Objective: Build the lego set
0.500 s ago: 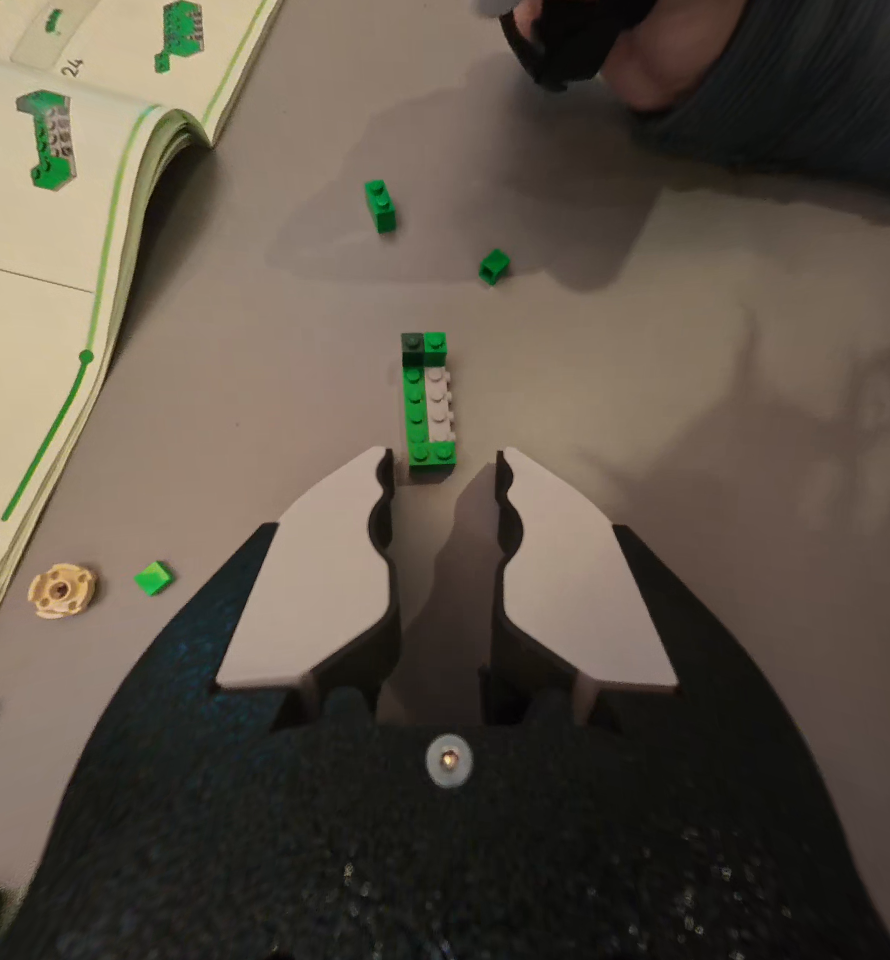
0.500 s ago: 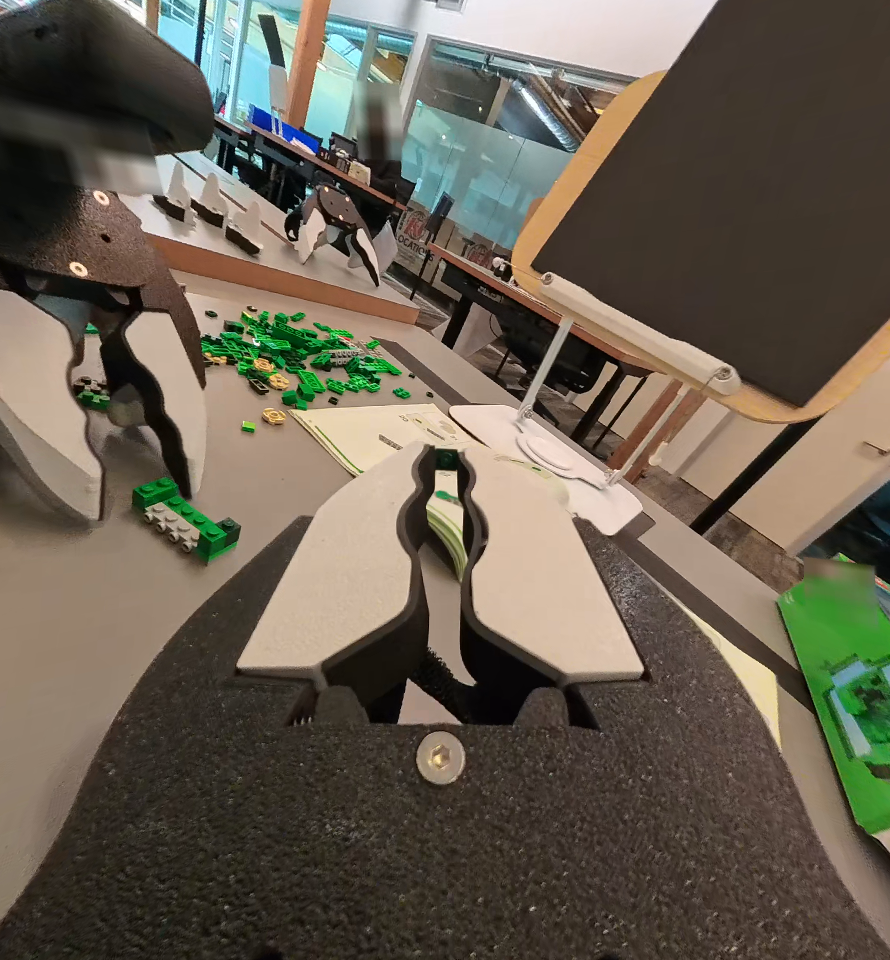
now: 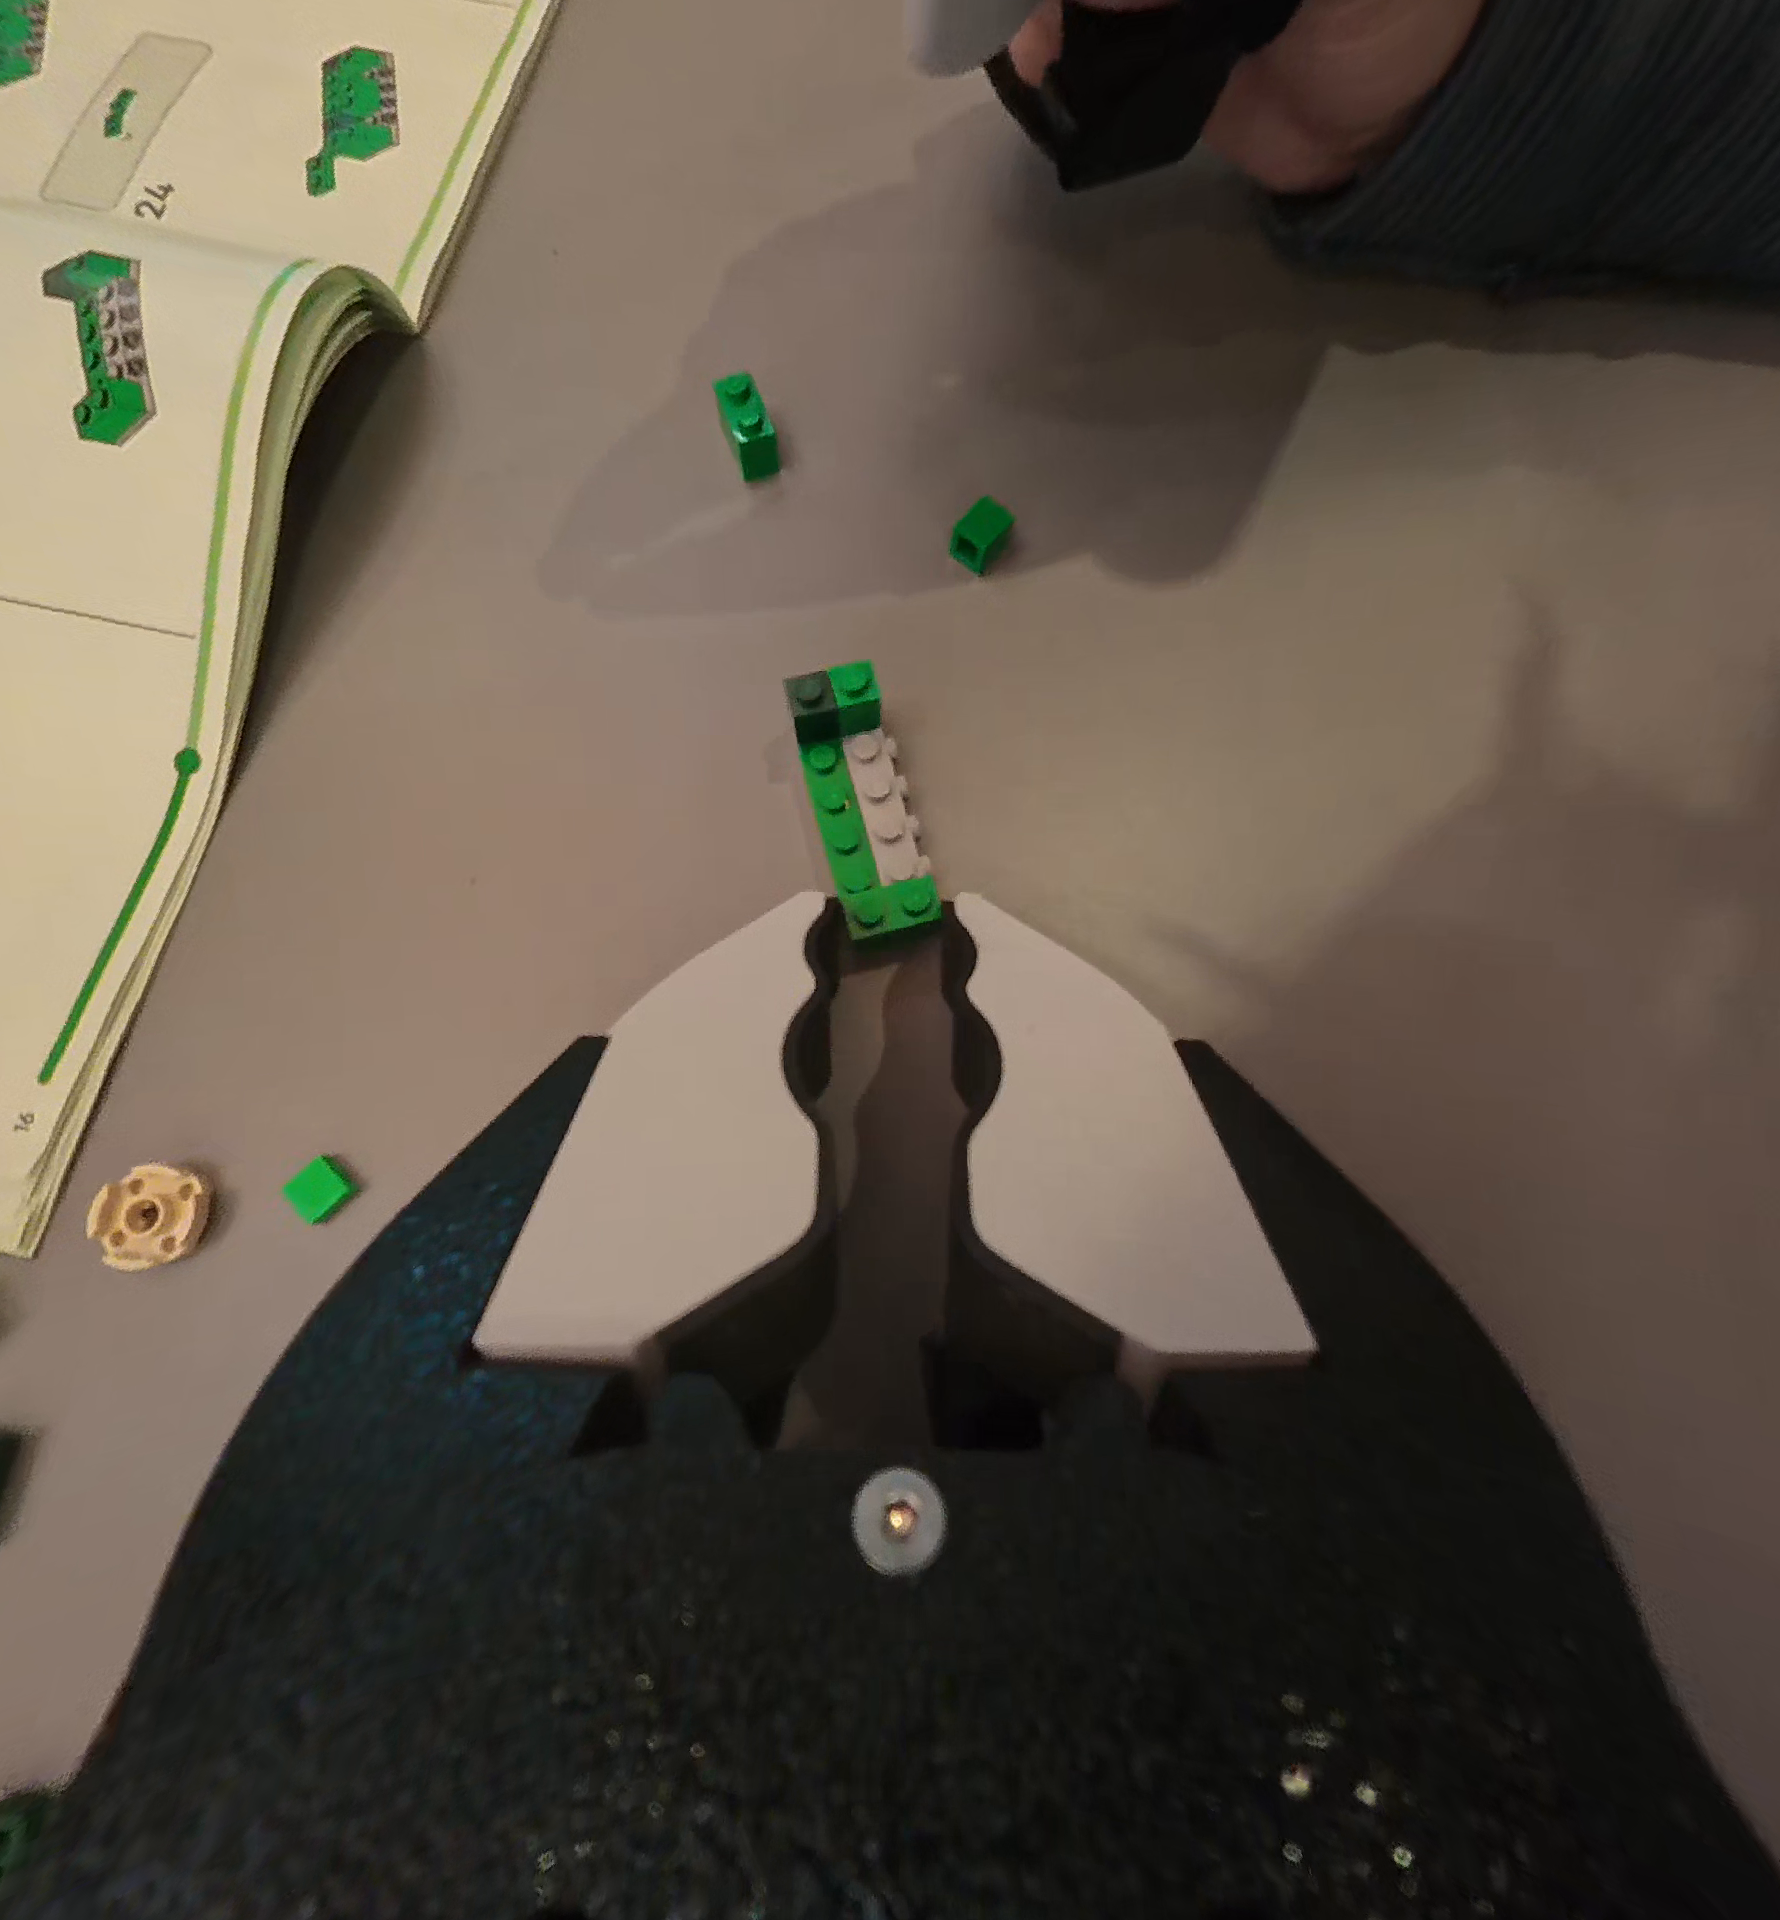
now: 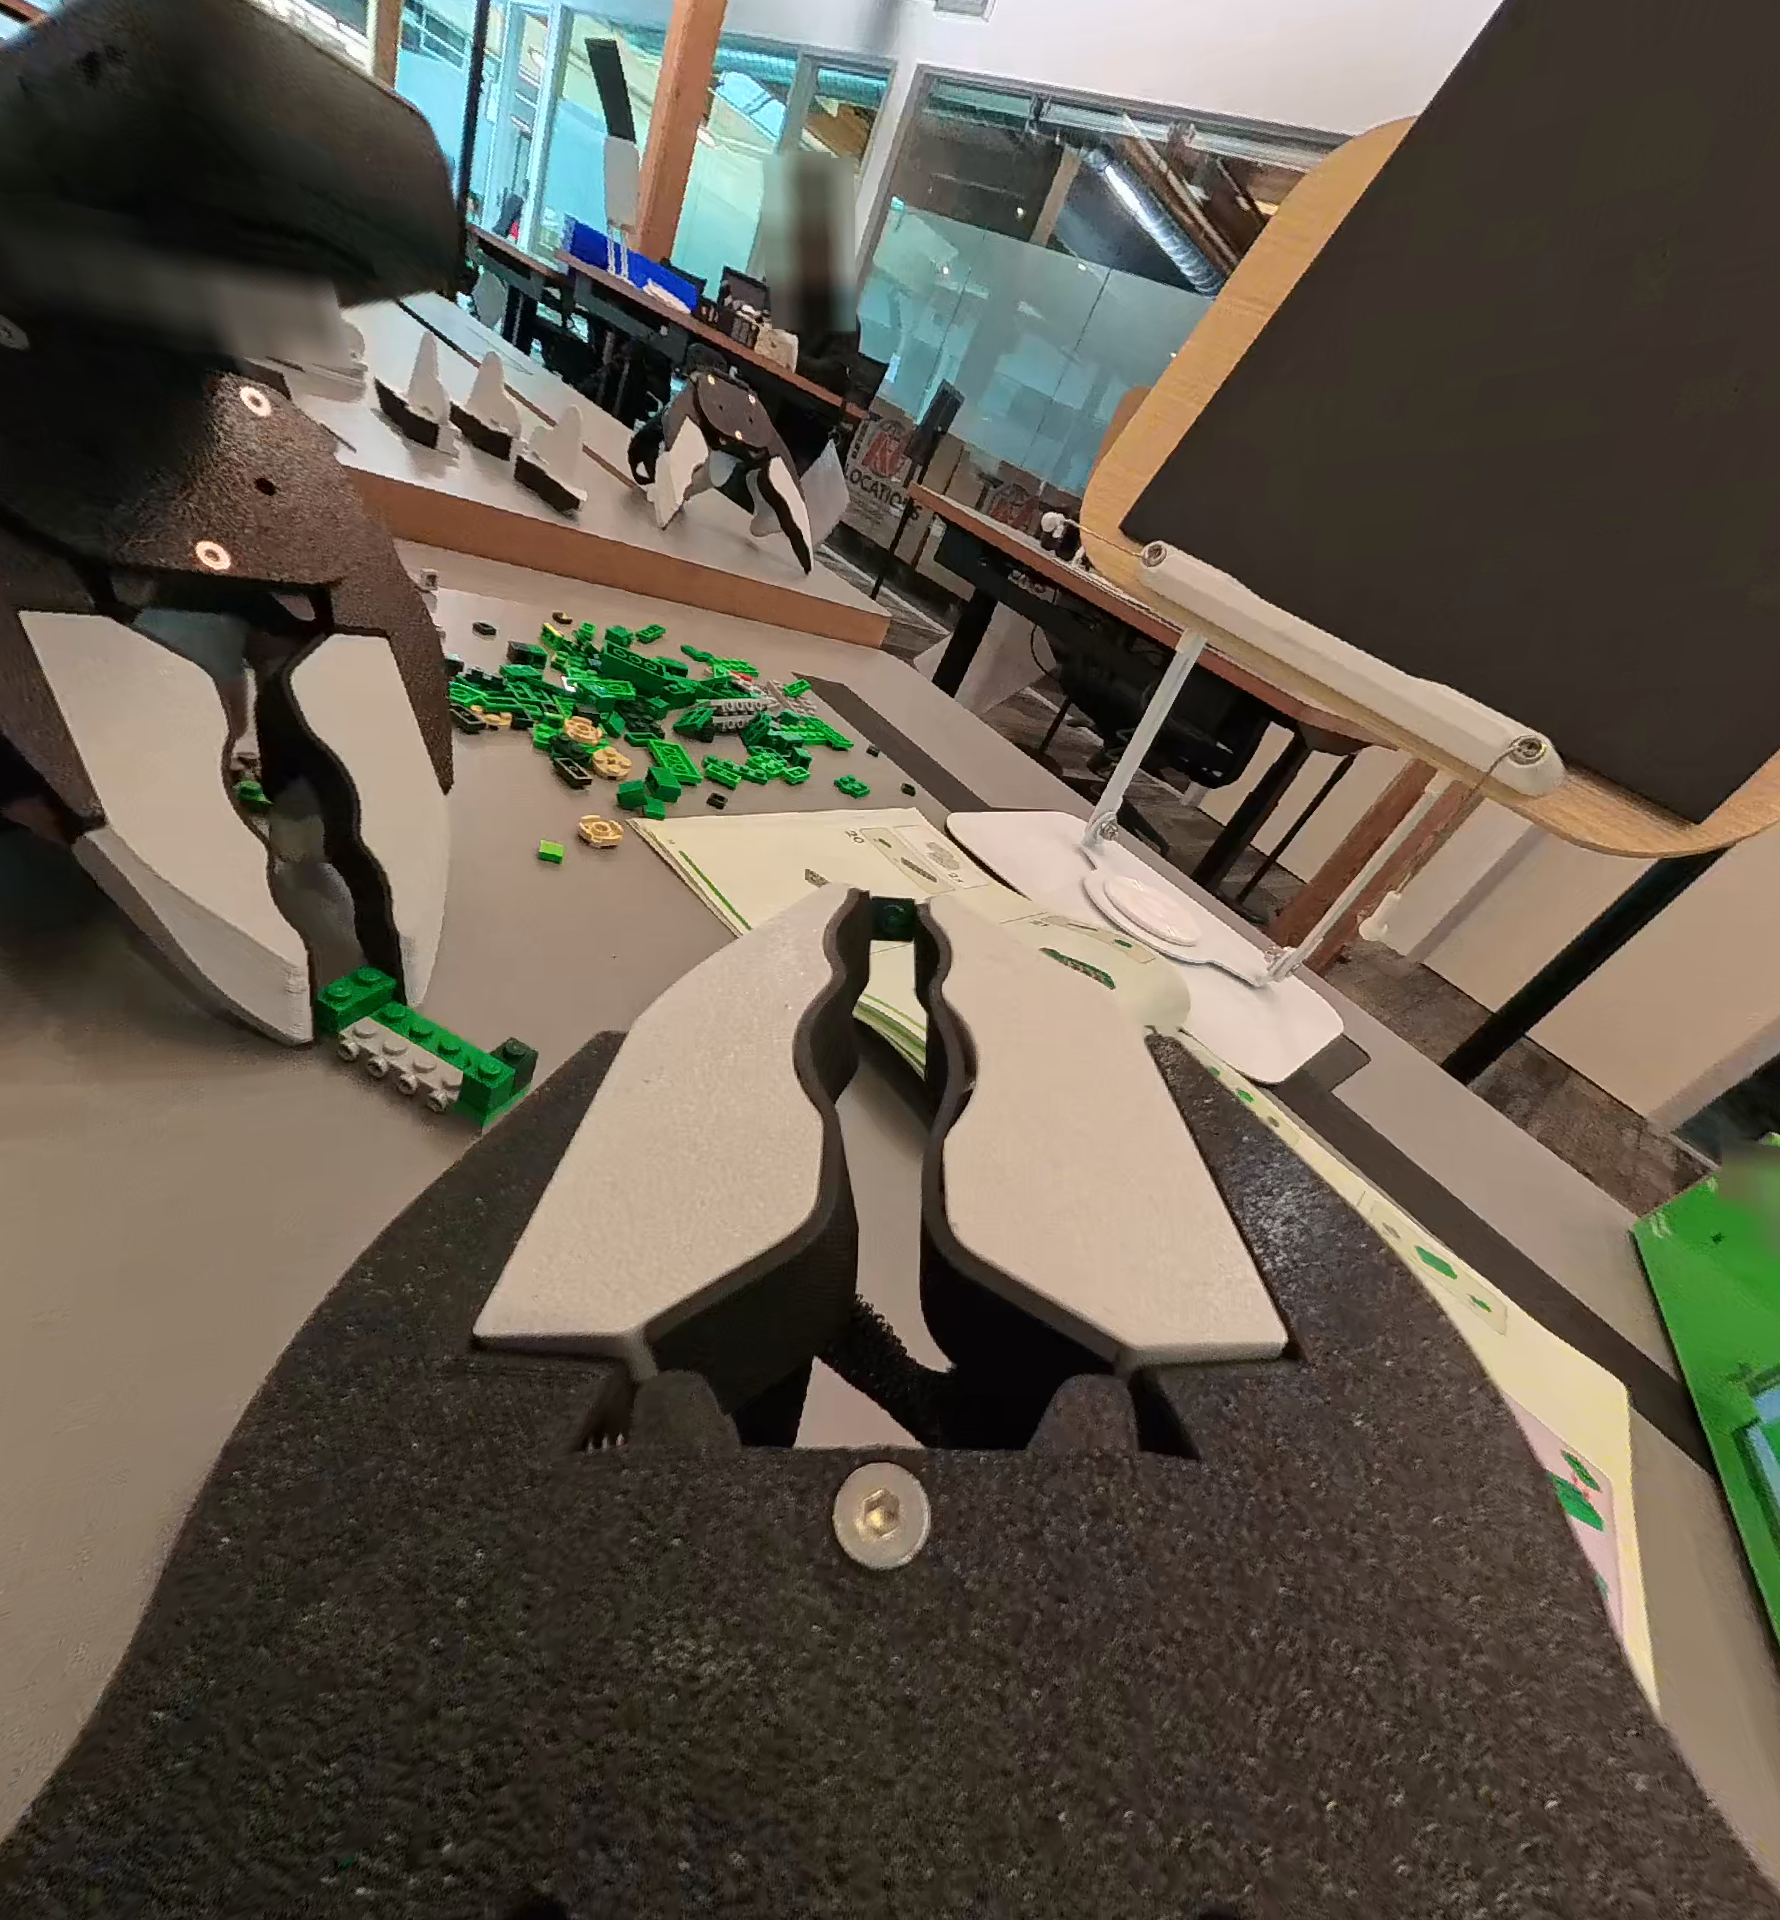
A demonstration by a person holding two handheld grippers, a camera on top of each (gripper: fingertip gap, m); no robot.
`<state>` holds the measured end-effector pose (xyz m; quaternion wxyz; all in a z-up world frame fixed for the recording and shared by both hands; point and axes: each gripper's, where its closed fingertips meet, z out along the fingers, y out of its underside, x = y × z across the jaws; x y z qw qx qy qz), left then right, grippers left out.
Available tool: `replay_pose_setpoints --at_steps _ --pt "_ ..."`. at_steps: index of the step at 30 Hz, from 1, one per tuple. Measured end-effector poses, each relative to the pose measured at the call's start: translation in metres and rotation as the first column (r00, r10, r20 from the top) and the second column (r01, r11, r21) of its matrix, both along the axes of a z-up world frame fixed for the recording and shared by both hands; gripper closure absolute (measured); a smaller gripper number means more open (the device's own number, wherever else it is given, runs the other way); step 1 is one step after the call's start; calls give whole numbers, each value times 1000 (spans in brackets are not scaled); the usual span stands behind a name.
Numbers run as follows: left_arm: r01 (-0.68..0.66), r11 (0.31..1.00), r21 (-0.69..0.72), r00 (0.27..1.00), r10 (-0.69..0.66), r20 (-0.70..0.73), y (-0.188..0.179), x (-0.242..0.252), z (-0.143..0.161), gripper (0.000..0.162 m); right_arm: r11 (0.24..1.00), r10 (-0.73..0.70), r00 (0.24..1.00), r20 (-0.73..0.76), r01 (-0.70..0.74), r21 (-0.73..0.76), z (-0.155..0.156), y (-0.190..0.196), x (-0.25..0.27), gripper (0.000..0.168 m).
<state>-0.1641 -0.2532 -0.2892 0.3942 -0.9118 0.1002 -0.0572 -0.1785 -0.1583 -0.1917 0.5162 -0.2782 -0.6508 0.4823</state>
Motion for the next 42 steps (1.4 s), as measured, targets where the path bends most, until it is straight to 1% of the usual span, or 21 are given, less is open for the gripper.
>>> replay_pose_setpoints --at_steps 17,22,28,35,37,39,40,42 --pt "30 999 25 999 -30 -32 3 4 0 145 999 37 999 31 -37 -12 -4 -6 -1 161" --pt "41 998 39 996 -38 -79 5 4 1 145 998 67 997 43 -67 -4 -6 -12 -1 161" --pt "91 991 96 988 -78 -133 11 13 8 145 998 70 997 40 -70 -4 -5 -13 -1 161" --pt "80 987 139 983 -55 -174 13 10 15 146 999 39 998 58 -39 4 -6 -5 -2 161" --pt "66 988 141 983 -40 -179 13 7 16 145 1000 -3 994 106 2 12 -12 3 -5 161" --pt "52 988 142 983 -26 -181 13 5 17 145 1000 -9 974 225 2 29 -26 8 -7 161" --pt "48 989 143 984 -21 -179 13 4 17 145 999 -9 943 333 -2 32 -37 11 -6 161" --pt "44 989 141 984 -19 -178 12 3 16 145 997 40 852 523 -68 34 -54 9 6 161"
